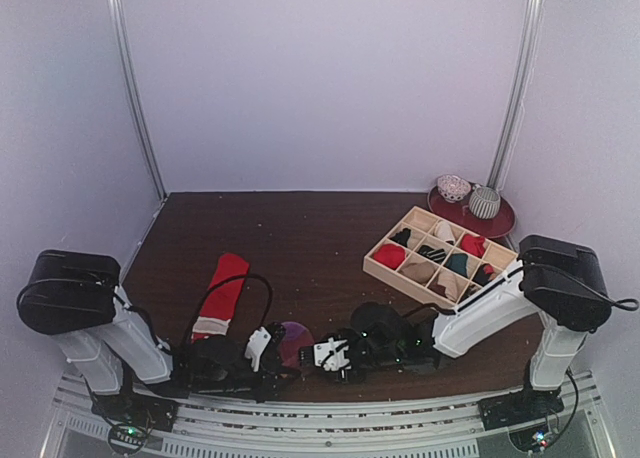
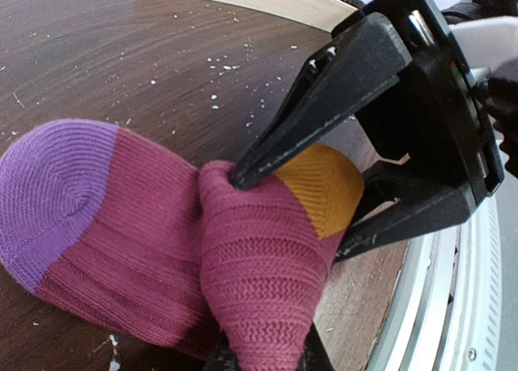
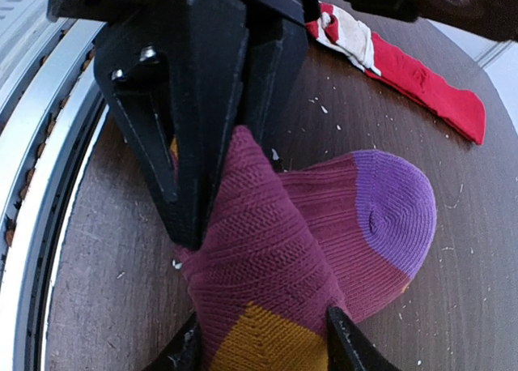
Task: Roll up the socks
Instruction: Roll a pair of socks at the center of the board.
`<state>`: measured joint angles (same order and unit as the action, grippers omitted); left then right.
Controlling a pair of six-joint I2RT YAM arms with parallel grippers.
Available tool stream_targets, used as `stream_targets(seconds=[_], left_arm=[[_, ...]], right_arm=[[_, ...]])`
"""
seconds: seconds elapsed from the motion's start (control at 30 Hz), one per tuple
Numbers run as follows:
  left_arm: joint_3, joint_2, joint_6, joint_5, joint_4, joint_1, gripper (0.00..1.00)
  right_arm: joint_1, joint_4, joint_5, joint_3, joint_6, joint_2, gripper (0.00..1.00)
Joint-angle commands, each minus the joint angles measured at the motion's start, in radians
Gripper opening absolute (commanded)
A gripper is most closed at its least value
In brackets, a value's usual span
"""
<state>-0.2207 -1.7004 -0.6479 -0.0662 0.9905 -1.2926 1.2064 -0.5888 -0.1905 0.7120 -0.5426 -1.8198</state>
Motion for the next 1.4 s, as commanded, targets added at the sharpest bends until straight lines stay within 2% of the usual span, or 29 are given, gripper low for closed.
stream_targets(seconds=[0.0,0.03,0.07,0.1,0.2,0.23,0.27,0.3,0.5,0.63,0.77,0.87,0.97,1.07,1.2,1.37], left_arm=[[0.033,-0.059,0.038,0.090,-0.291,-0.007,0.00],[0.033,-0.052,0.047,0.086,-0.291,-0.007,0.00],[0.035,-0.042,0.057,0.078,-0.291,-0.007,0.07],[0.037,-0.025,0.070,0.065,-0.293,-0.007,0.20],[0.035,0.053,0.113,0.015,-0.346,-0.006,0.46],[0.032,0.083,0.130,-0.004,-0.394,-0.007,0.68],[0.031,0.120,0.141,-0.030,-0.431,-0.007,0.94],[0.032,0.157,0.159,-0.048,-0.463,-0.007,0.98],[0.050,0.378,0.225,-0.118,-0.528,-0.008,0.98],[0.100,0.471,0.259,-0.175,-0.482,-0.013,0.98],[0.148,0.566,0.260,-0.246,-0.459,-0.015,0.98],[0.162,0.647,0.230,-0.300,-0.524,-0.014,0.98],[0.190,0.727,0.210,-0.311,-0.554,-0.014,0.98],[0.230,0.812,0.223,-0.291,-0.519,-0.014,0.98],[0.230,0.822,0.331,-0.225,-0.449,-0.015,0.98],[0.221,0.700,0.502,-0.166,-0.262,-0.016,0.96]], right_arm=[[-0.001,0.127,-0.044,0.030,0.056,-0.029,0.41],[-0.002,0.154,-0.043,0.043,0.071,-0.035,0.38],[-0.001,0.191,-0.045,0.058,0.086,-0.042,0.35],[-0.001,0.230,-0.047,0.077,0.102,-0.051,0.33],[-0.002,0.391,-0.062,0.149,0.160,-0.076,0.29],[-0.001,0.443,-0.066,0.169,0.185,-0.078,0.29],[-0.001,0.500,-0.071,0.197,0.206,-0.081,0.29],[0.001,0.554,-0.075,0.223,0.231,-0.083,0.29],[-0.001,0.874,-0.139,0.411,0.362,-0.126,0.31],[-0.005,0.973,-0.216,0.479,0.461,-0.173,0.31],[-0.005,0.979,-0.228,0.503,0.524,-0.199,0.31],[-0.005,0.939,-0.212,0.471,0.548,-0.187,0.31],[-0.006,0.922,-0.231,0.463,0.562,-0.200,0.31],[-0.006,0.937,-0.265,0.481,0.566,-0.230,0.31],[-0.023,1.001,-0.306,0.525,0.554,-0.277,0.31],[-0.052,1.050,-0.334,0.550,0.547,-0.322,0.31]])
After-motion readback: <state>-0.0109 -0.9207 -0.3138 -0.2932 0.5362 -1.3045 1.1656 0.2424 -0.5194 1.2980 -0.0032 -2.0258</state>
